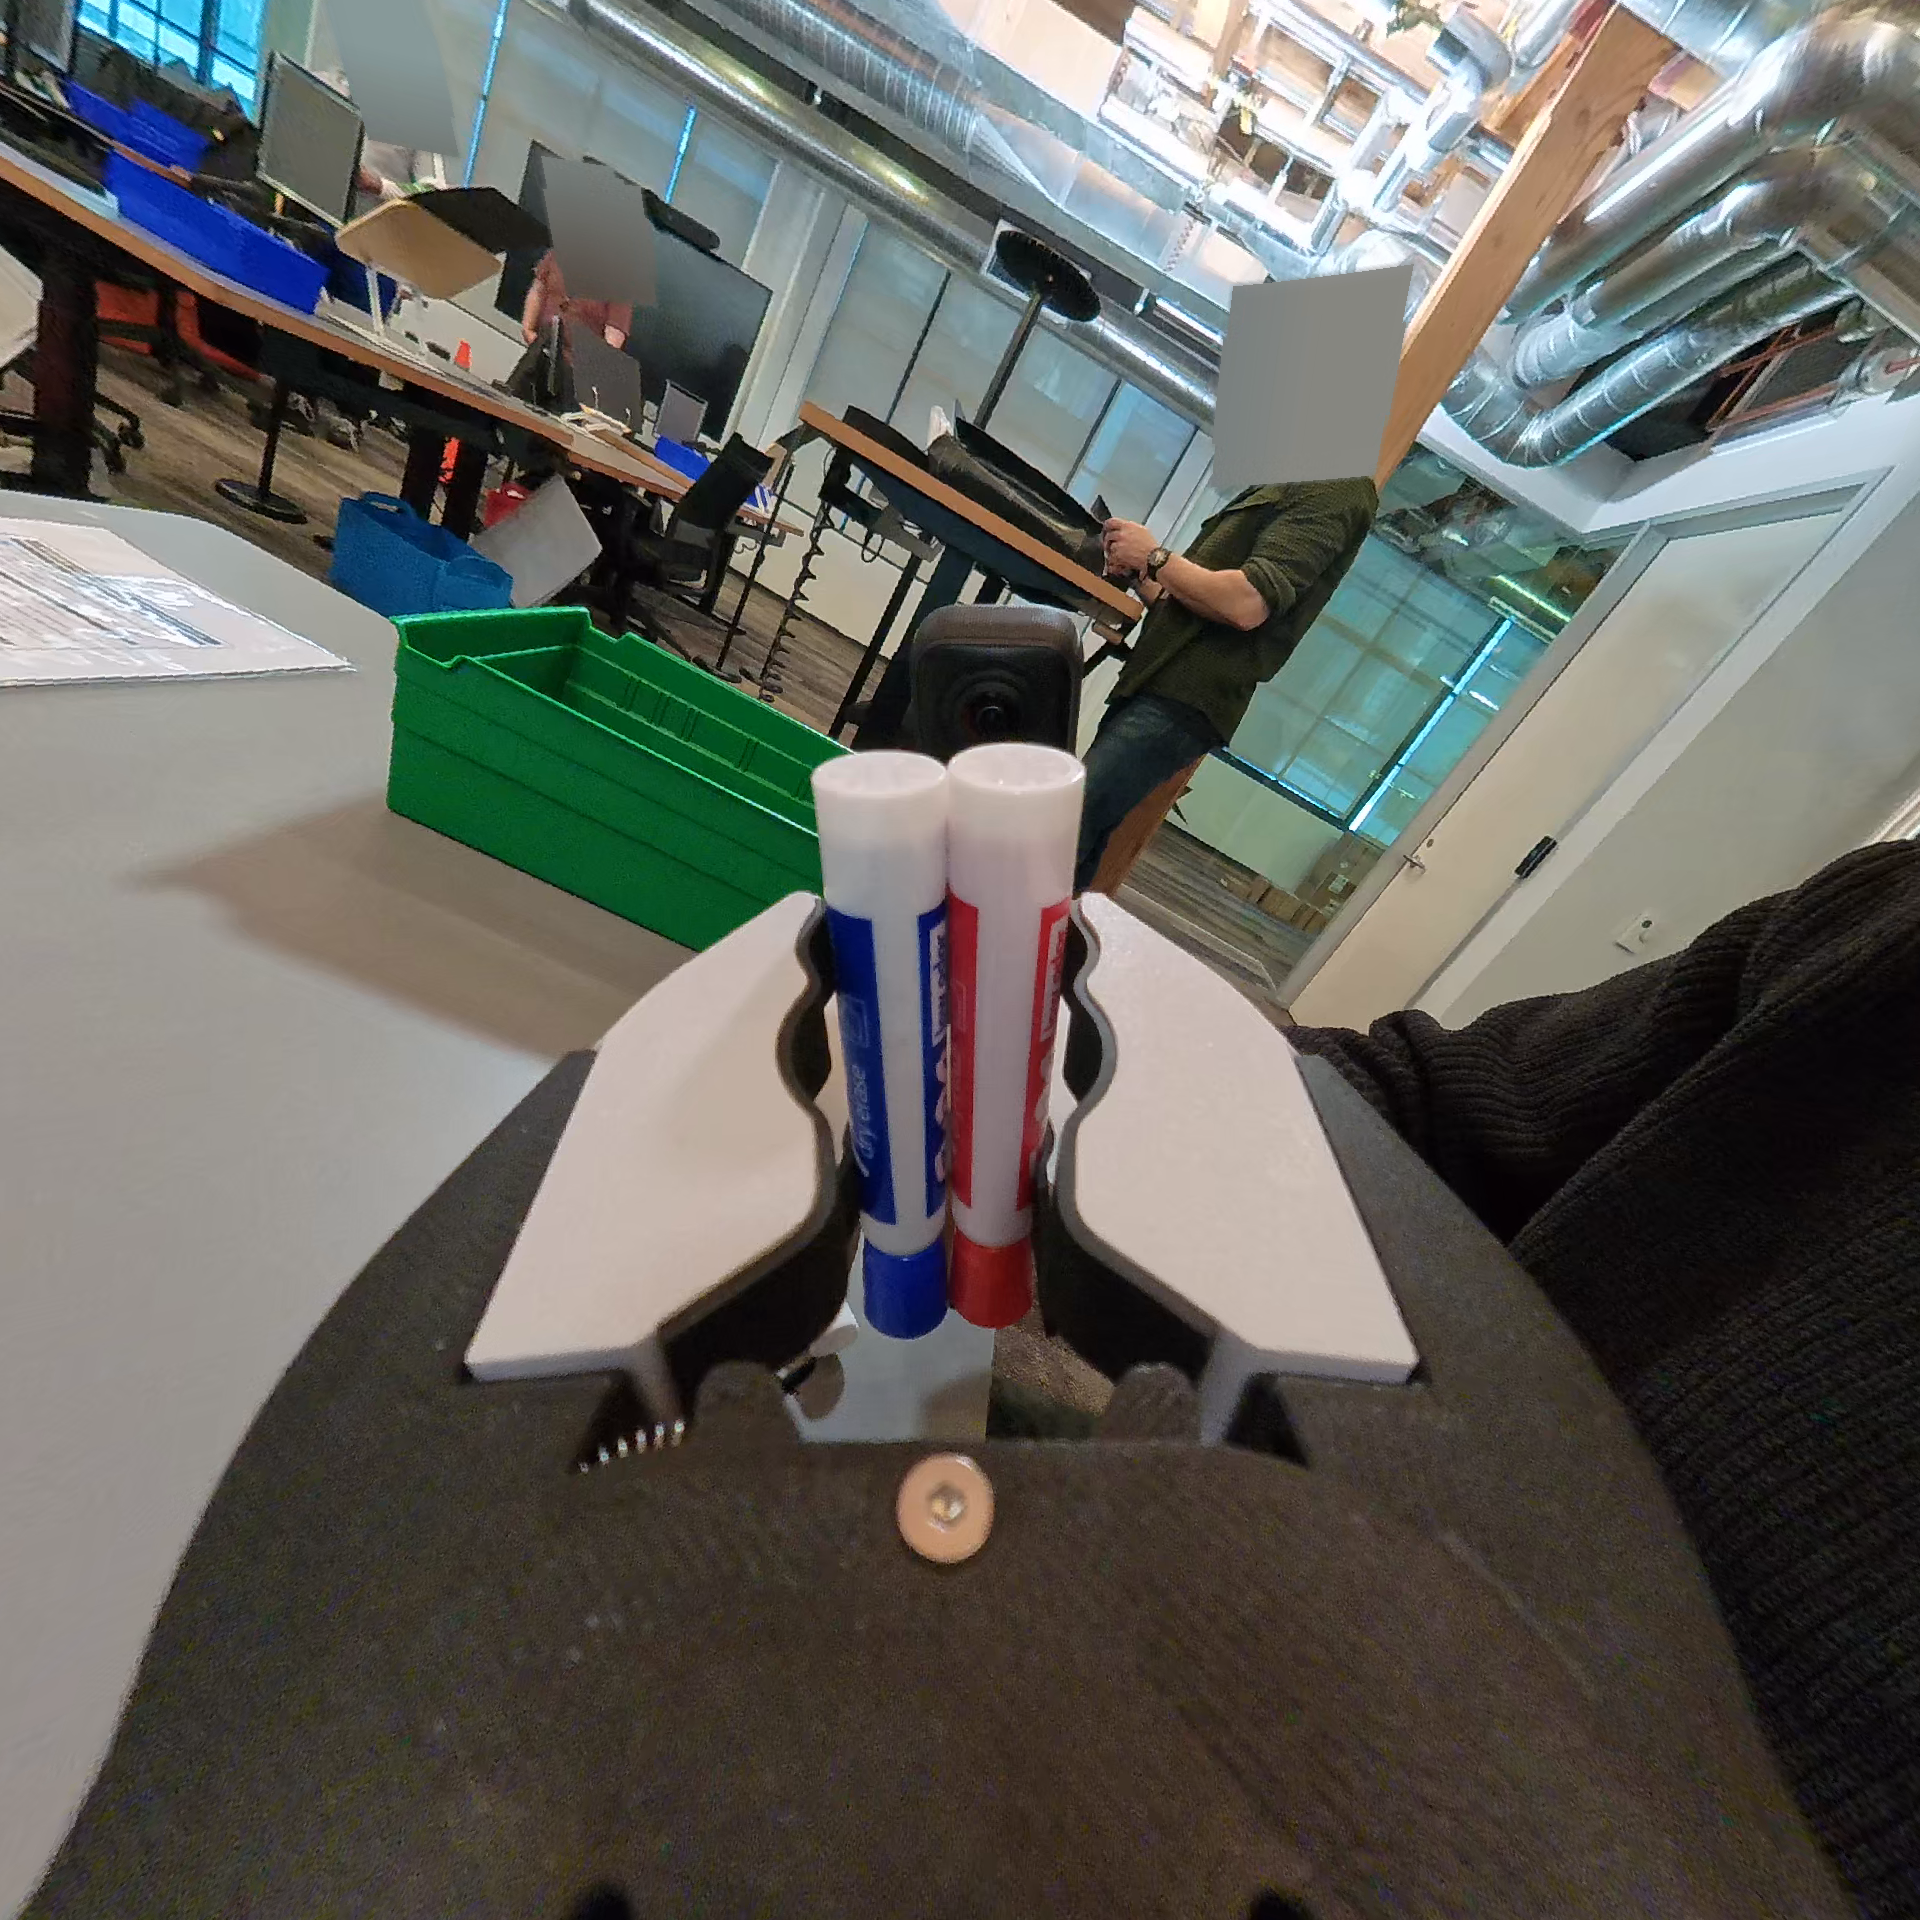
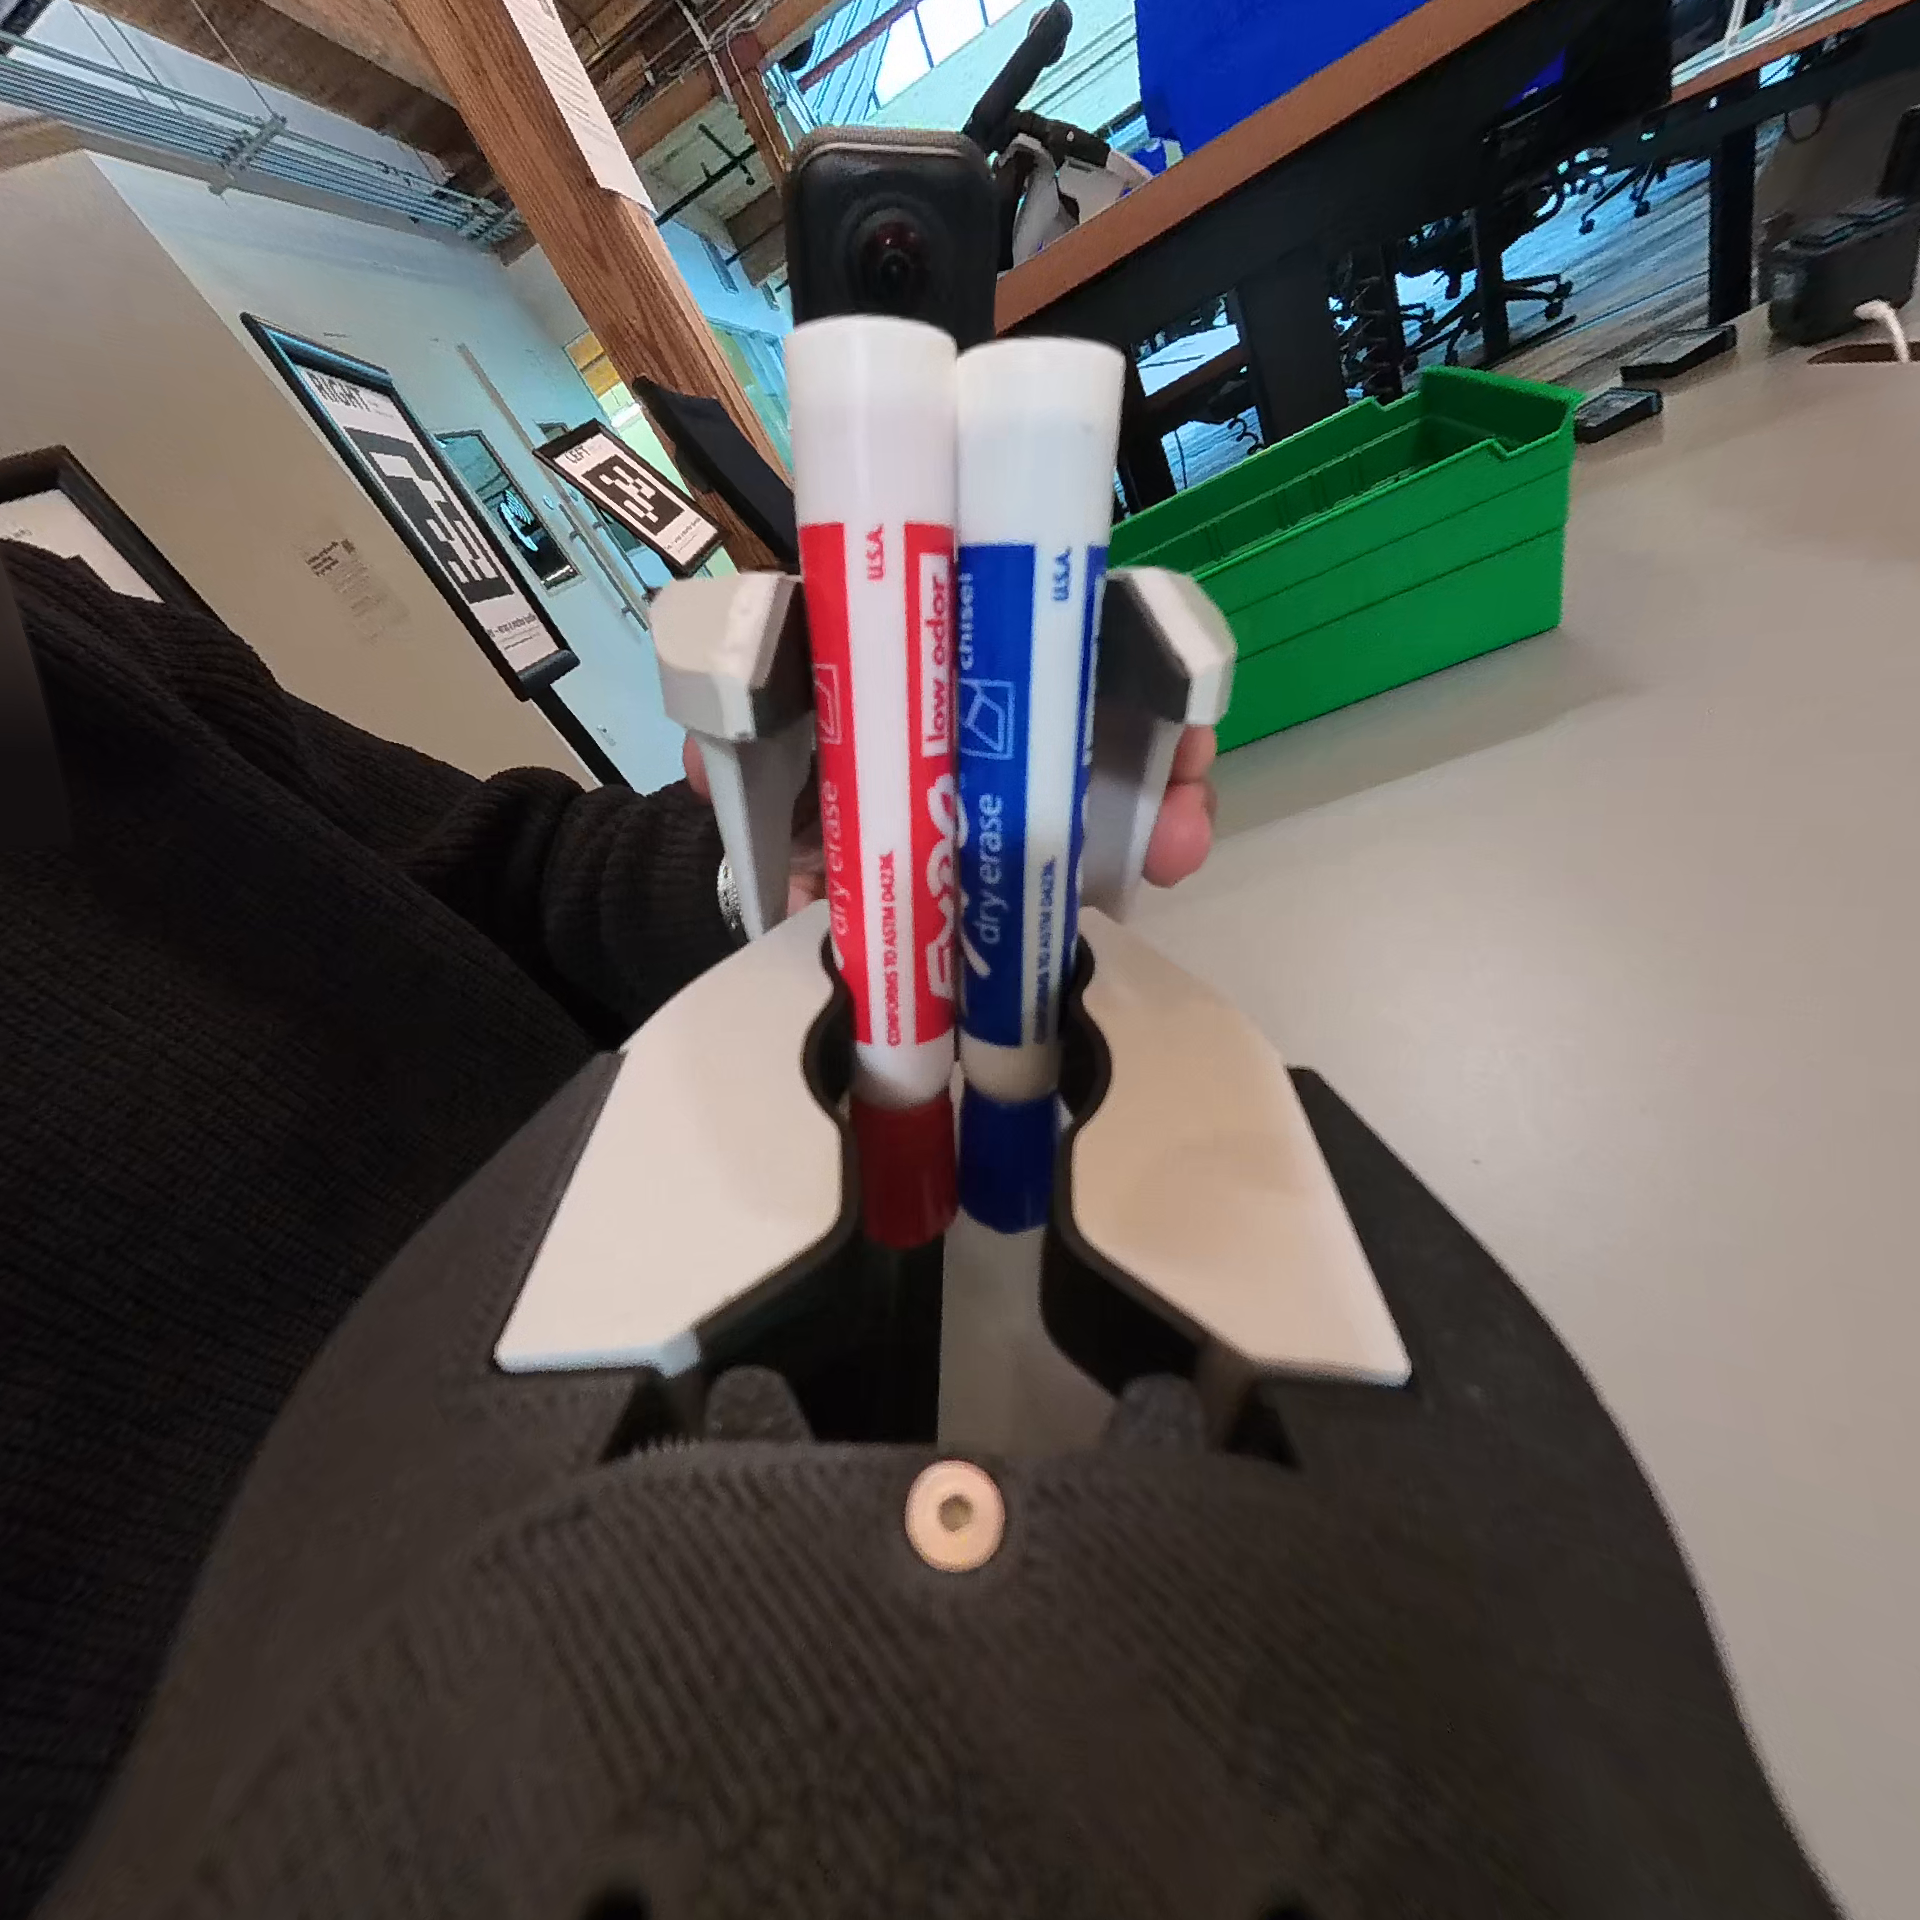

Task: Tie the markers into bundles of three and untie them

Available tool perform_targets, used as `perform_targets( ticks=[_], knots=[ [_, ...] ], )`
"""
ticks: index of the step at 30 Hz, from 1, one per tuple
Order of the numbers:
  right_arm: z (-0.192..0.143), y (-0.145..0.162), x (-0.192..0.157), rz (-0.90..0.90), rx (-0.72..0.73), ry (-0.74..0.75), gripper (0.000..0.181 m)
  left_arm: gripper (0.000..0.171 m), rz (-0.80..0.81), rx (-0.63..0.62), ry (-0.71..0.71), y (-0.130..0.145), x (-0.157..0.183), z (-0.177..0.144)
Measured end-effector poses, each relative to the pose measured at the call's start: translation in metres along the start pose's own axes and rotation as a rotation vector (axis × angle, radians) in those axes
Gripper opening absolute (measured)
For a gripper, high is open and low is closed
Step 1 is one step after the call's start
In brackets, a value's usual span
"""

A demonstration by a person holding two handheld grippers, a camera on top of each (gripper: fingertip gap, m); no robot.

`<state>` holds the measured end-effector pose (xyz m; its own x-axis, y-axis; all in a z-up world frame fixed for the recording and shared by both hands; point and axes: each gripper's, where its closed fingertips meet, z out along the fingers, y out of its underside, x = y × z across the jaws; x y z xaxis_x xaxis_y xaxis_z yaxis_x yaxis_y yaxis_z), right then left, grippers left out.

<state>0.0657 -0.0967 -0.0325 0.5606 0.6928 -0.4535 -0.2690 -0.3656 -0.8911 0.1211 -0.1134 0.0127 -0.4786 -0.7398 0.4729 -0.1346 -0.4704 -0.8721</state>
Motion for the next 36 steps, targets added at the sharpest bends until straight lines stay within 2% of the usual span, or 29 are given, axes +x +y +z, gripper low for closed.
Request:
perform_targets(
  ticks=[5, 11, 23, 24, 25, 26, 31, 36],
  knots=[
    [0.003, 0.006, -0.003, -0.002, -0.022, -0.014, 0.037, 0.05, -0.009, -0.026, 0.023, 0.006, 0.002, 0.003],
    [0.001, 0.004, -0.002, 0.026, -0.002, -0.027, 0.037, 0.043, -0.024, -0.031, 0.03, 0.005, 0.0, -0.001],
    [0.0, 0.007, -0.002, 0.024, -0.017, -0.036, 0.038, 0.042, -0.012, -0.053, 0.039, 0.008, -0.001, -0.002],
    [0.0, 0.007, -0.003, 0.027, -0.012, -0.043, 0.037, 0.04, -0.012, -0.051, 0.052, 0.008, 0.001, -0.002],
    [-0.001, 0.006, -0.003, 0.031, -0.001, -0.048, 0.033, 0.02, -0.017, -0.035, 0.043, 0.005, -0.001, -0.004],
    [-0.001, 0.005, -0.002, 0.032, 0.01, -0.043, 0.018, 0.019, -0.023, -0.009, 0.033, 0.002, -0.002, -0.004],
    [0.007, 0.017, -0.002, -0.063, -0.093, 0.017, 0.018, 0.019, -0.038, -0.034, 0.042, 0.008, -0.001, -0.001],
    [0.005, 0.015, 0.002, 0.022, -0.047, -0.007, 0.018, 0.02, -0.148, 0.007, 0.036, 0.003, -0.01, -0.004]
  ],
)
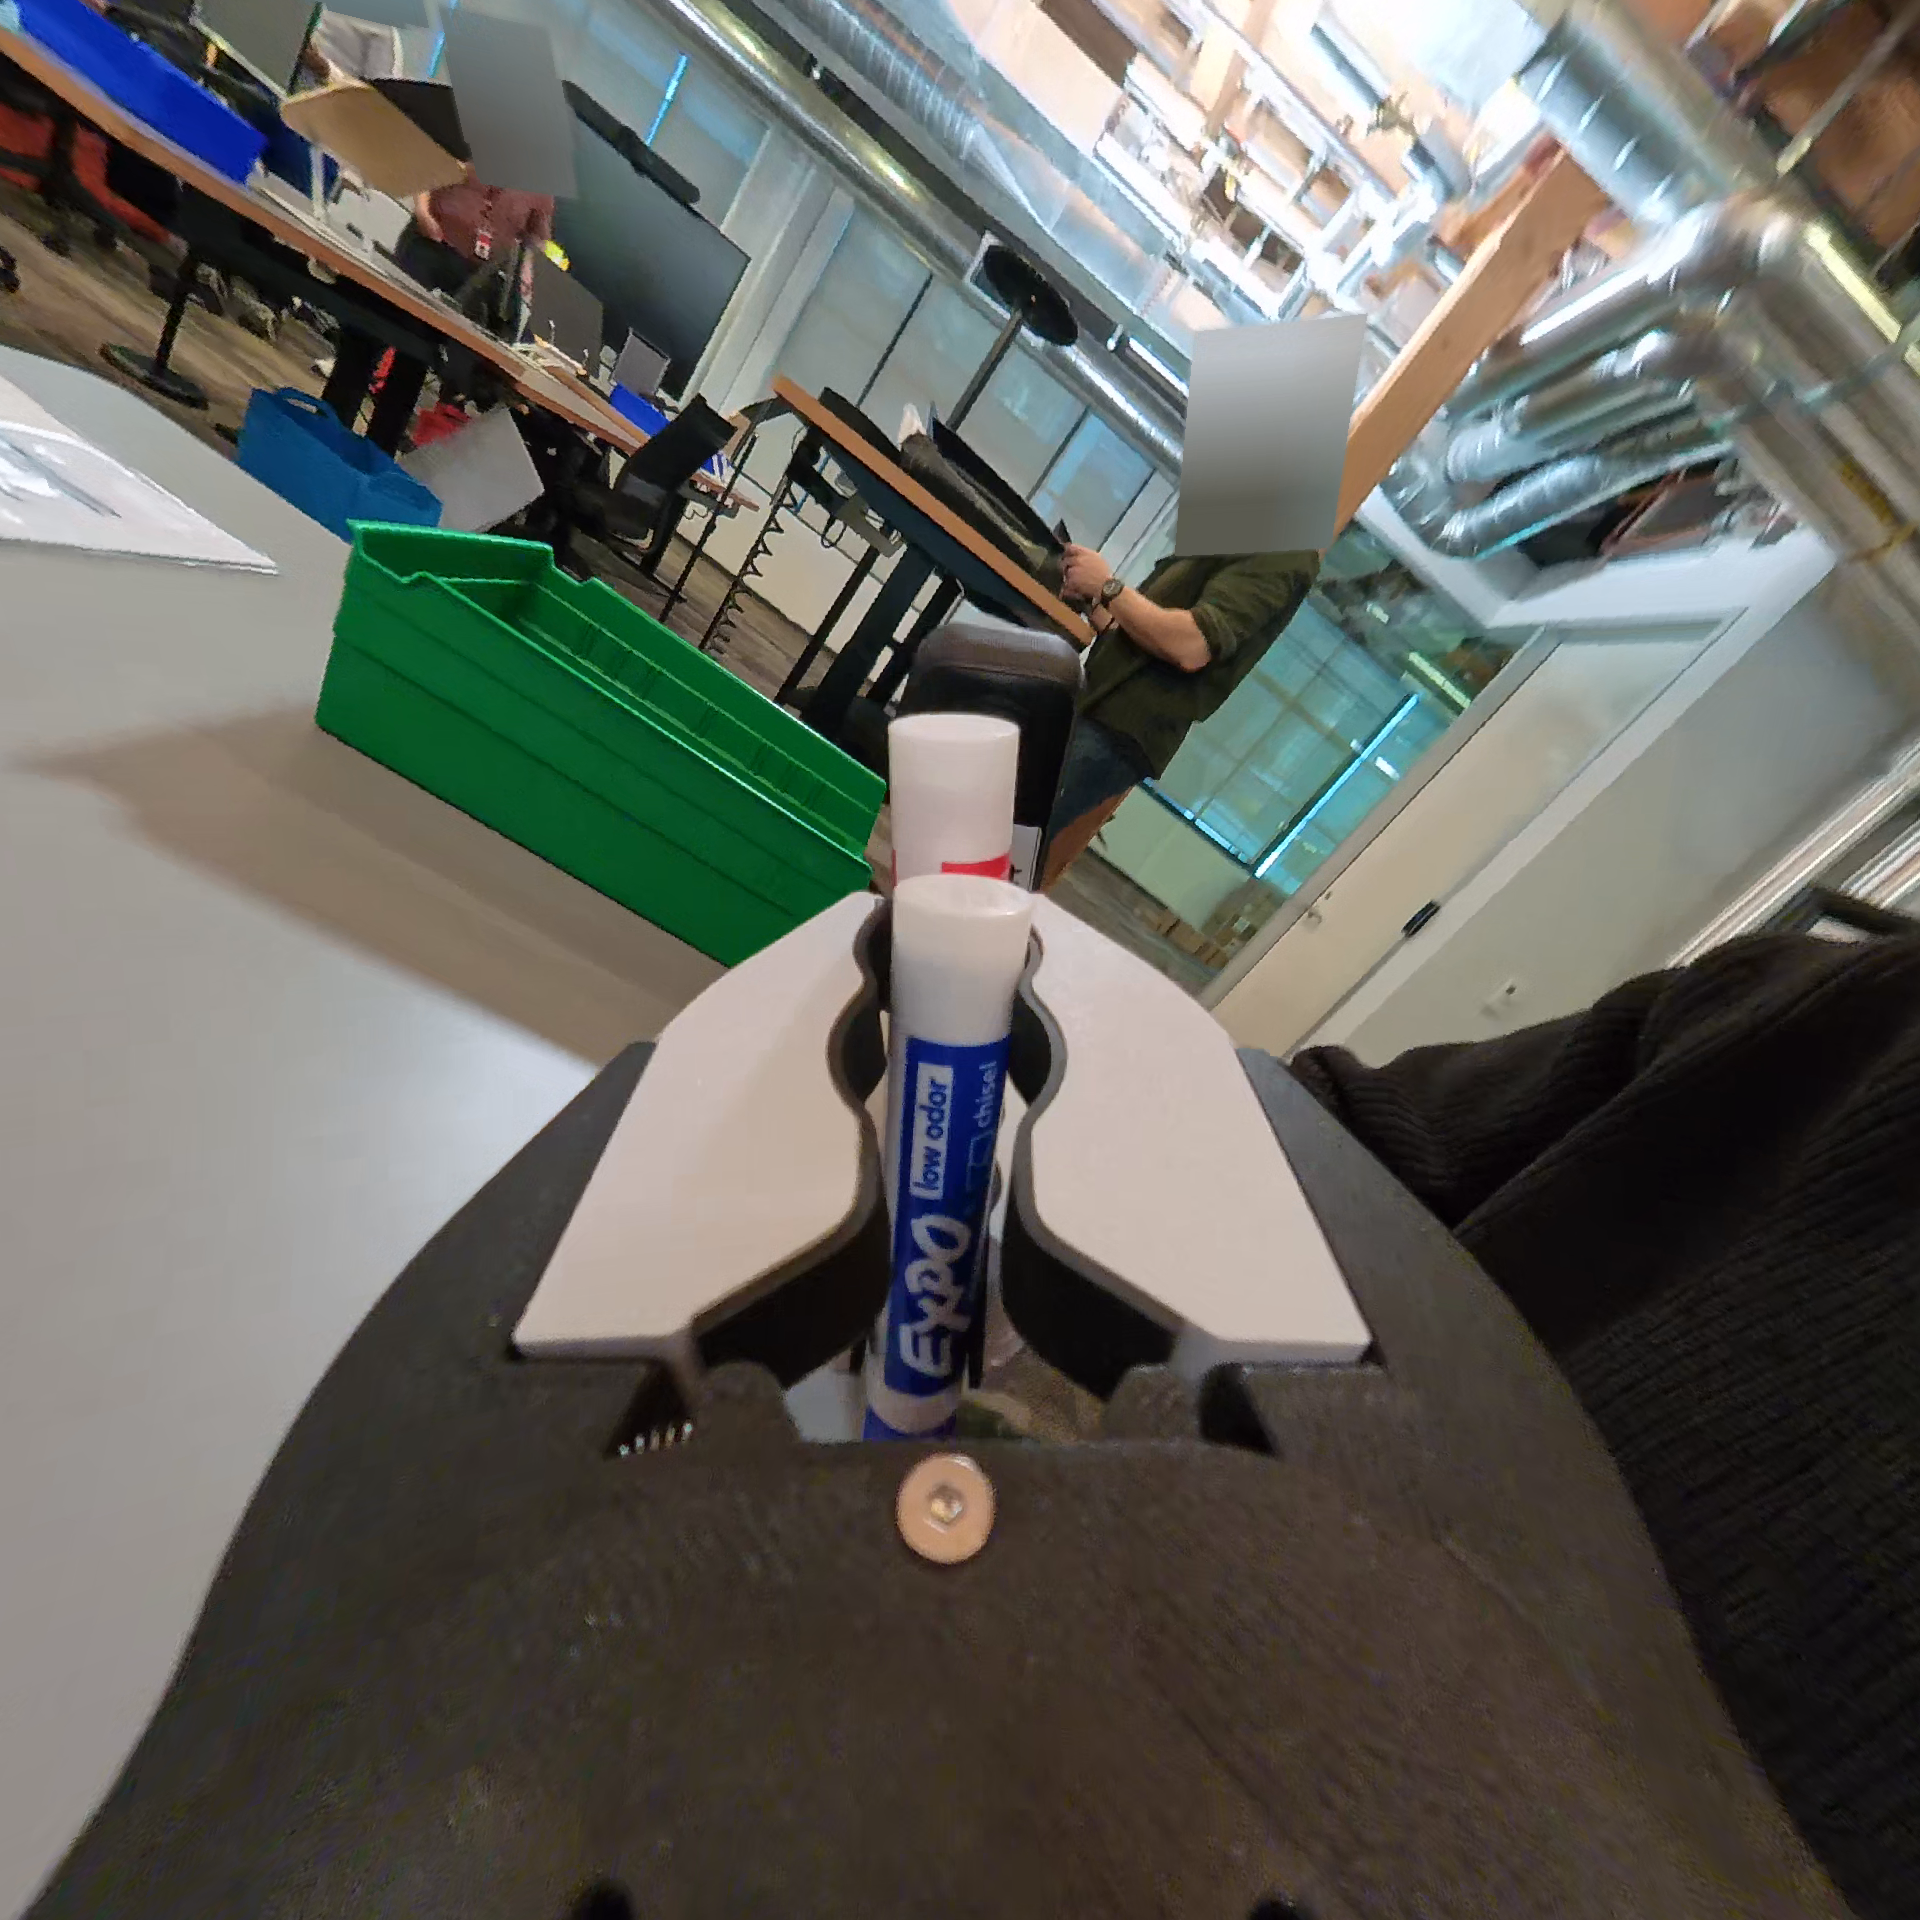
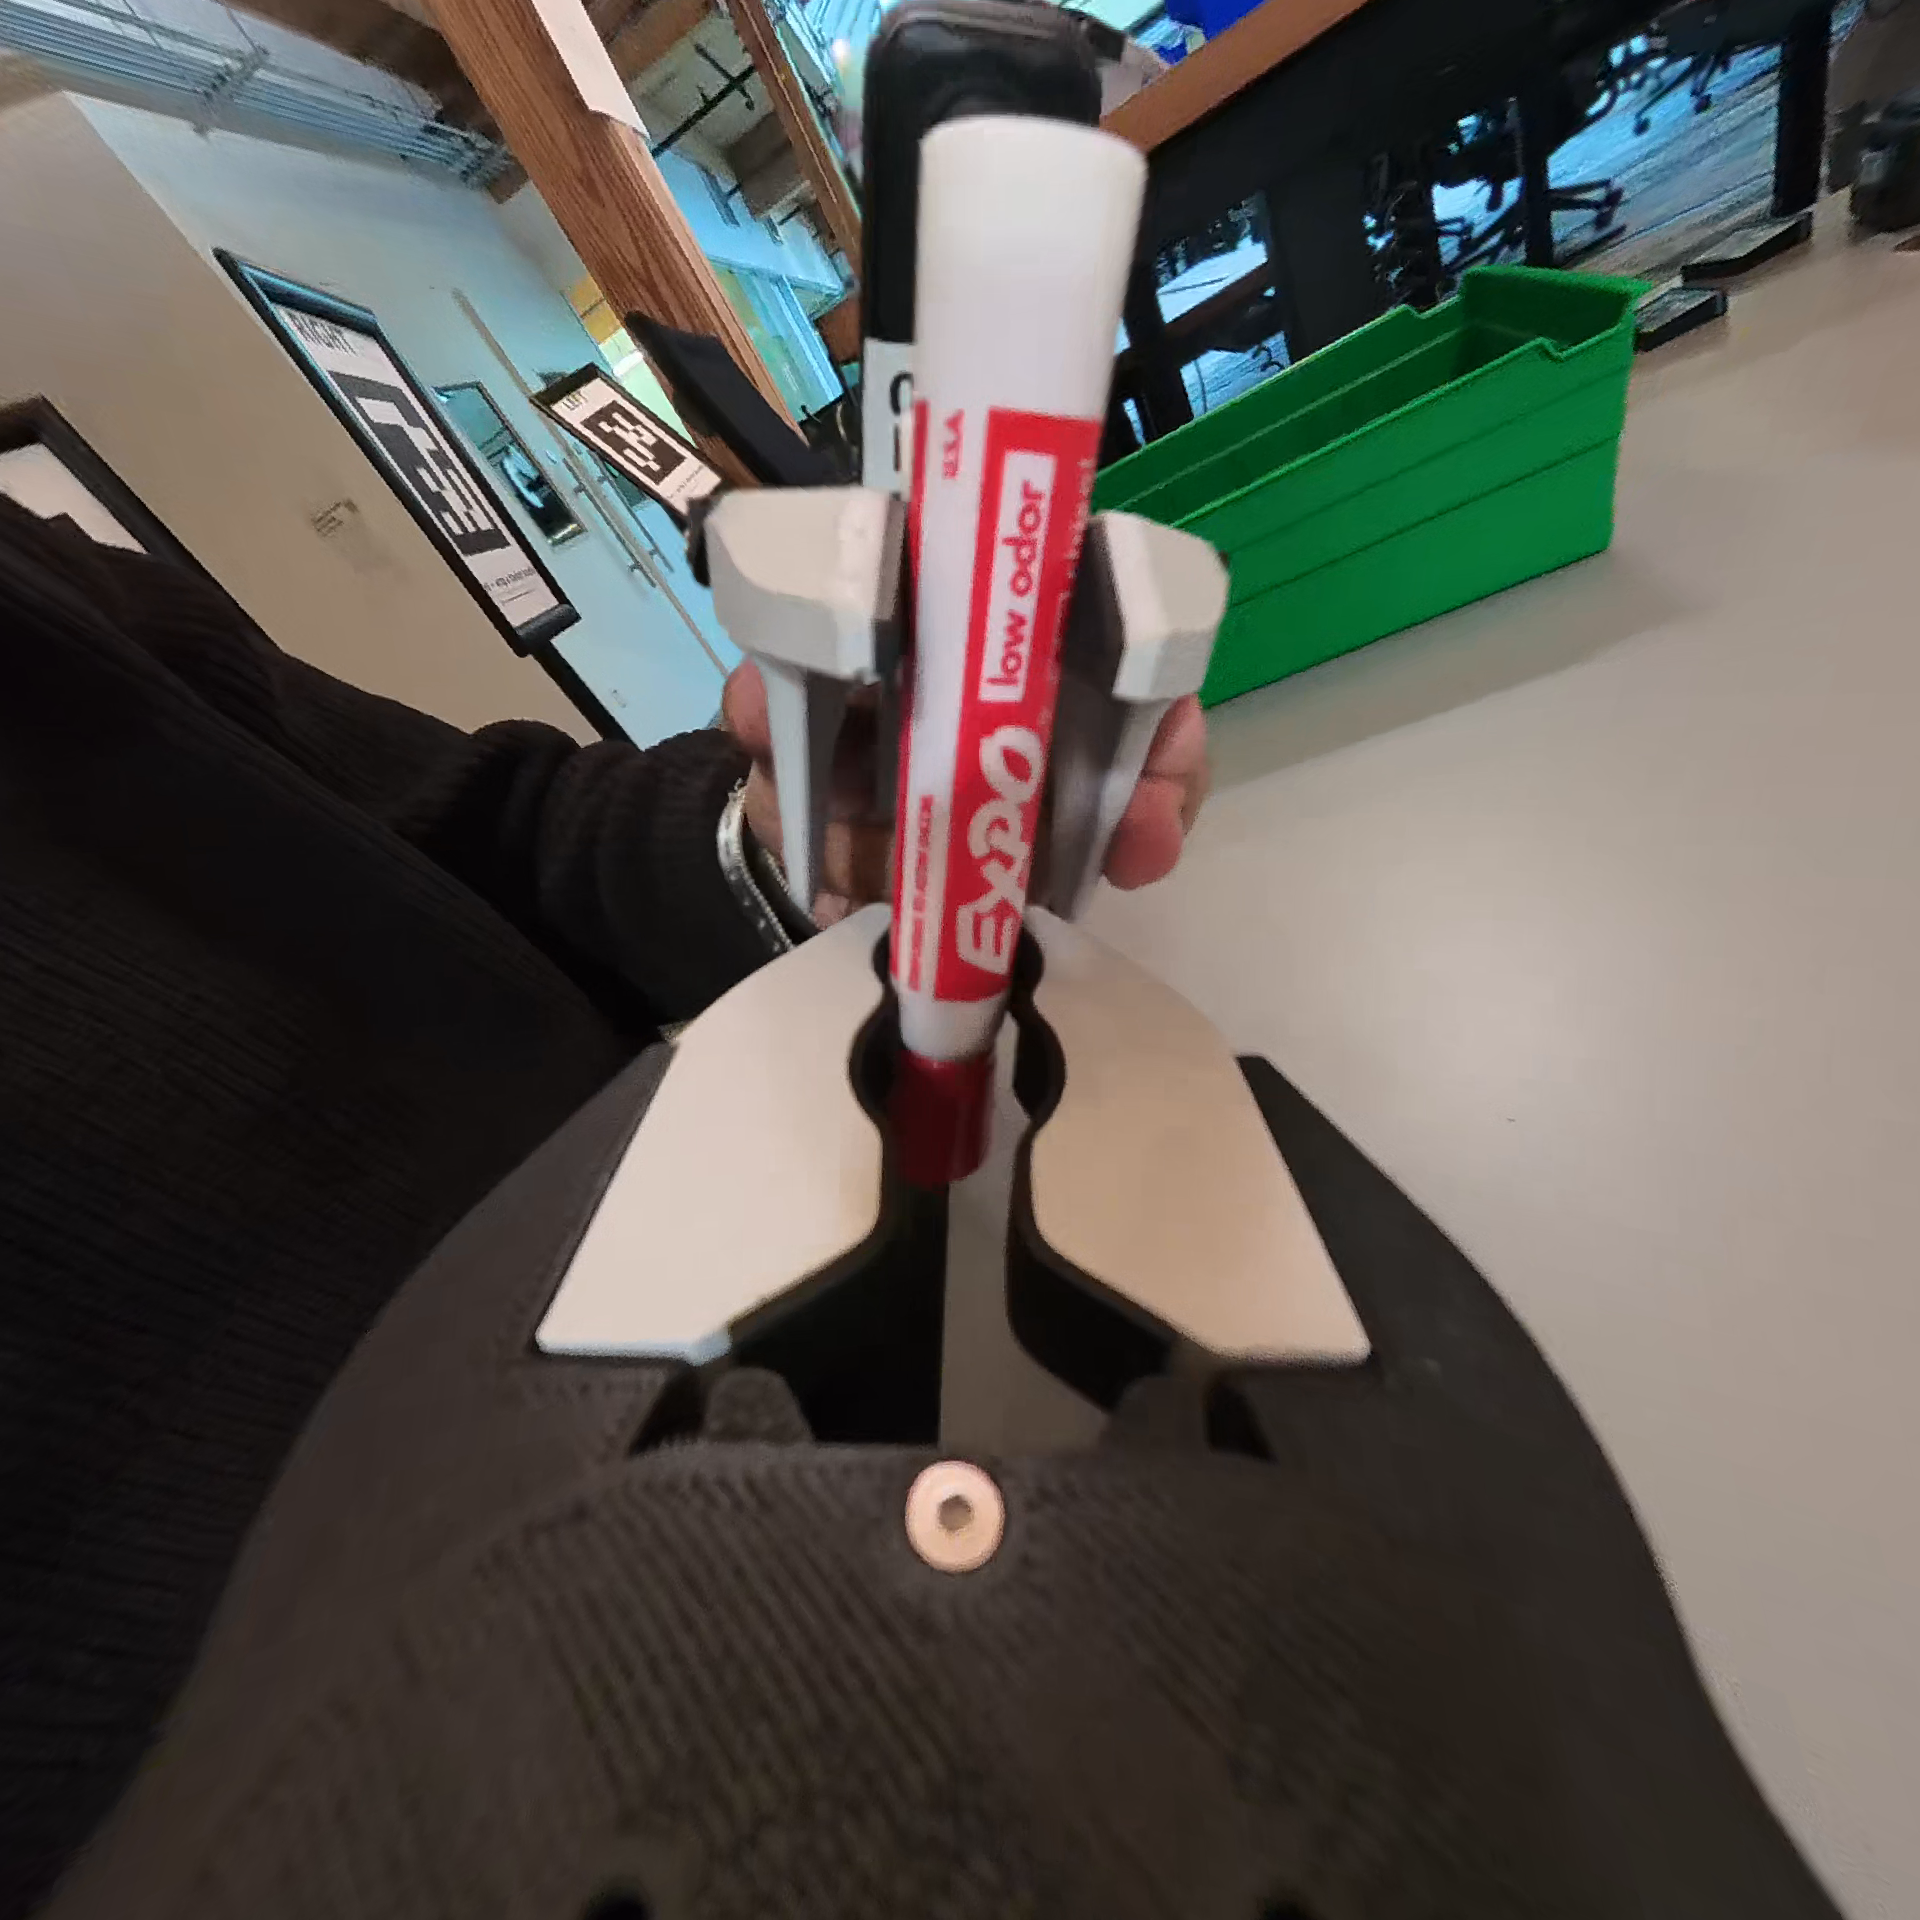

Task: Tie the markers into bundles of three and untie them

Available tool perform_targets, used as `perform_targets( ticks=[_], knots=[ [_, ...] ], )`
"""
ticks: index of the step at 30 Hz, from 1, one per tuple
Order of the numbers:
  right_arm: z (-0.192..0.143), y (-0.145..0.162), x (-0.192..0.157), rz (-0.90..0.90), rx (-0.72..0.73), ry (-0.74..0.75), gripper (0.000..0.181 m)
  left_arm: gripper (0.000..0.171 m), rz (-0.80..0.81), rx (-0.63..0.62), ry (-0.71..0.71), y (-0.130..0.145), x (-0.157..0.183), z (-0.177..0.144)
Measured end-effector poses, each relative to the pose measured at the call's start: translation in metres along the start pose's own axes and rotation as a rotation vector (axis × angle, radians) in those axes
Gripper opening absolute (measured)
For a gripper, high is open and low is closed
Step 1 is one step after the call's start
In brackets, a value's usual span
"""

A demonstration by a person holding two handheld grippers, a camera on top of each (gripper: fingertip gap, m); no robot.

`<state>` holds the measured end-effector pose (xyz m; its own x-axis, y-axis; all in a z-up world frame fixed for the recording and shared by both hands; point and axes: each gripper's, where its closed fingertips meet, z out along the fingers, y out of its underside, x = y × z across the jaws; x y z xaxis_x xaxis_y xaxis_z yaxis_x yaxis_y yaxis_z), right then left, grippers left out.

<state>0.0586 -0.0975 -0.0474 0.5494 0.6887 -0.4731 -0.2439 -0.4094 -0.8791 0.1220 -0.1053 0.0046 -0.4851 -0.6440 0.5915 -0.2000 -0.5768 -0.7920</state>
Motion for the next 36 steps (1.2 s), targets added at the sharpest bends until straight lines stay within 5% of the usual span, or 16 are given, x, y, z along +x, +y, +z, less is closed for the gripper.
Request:
perform_targets(
  ticks=[10, 15, 20, 23, 28, 36],
  knots=[
    [-0.006, 0.004, 0.015, 0.041, -0.026, 0.058, 0.018, 0.02, -0.06, 0.029, -0.048, -0.003, -0.019, -0.008],
    [-0.013, 0.017, 0.038, 0.06, -0.149, 0.184, 0.018, 0.044, -0.107, 0.042, -0.161, -0.005, -0.048, -0.024],
    [-0.042, 0.041, 0.091, -0.094, -0.494, 0.469, 0.018, 0.066, -0.038, 0.057, -0.474, -0.016, -0.1, -0.071],
    [-0.064, 0.056, 0.121, -0.295, -0.829, 0.604, 0.018, 0.067, 0.088, -0.062, -0.626, -0.009, -0.118, -0.094],
    [-0.066, 0.08, 0.141, -0.406, -1.192, 0.595, 0.018, 0.069, 0.243, -0.24, -0.794, 0.009, -0.134, -0.113],
    [-0.057, 0.08, 0.139, -0.373, -1.086, 0.579, 0.02, 0.068, 0.188, -0.286, -0.761, 0.026, -0.137, -0.114]
  ],
)
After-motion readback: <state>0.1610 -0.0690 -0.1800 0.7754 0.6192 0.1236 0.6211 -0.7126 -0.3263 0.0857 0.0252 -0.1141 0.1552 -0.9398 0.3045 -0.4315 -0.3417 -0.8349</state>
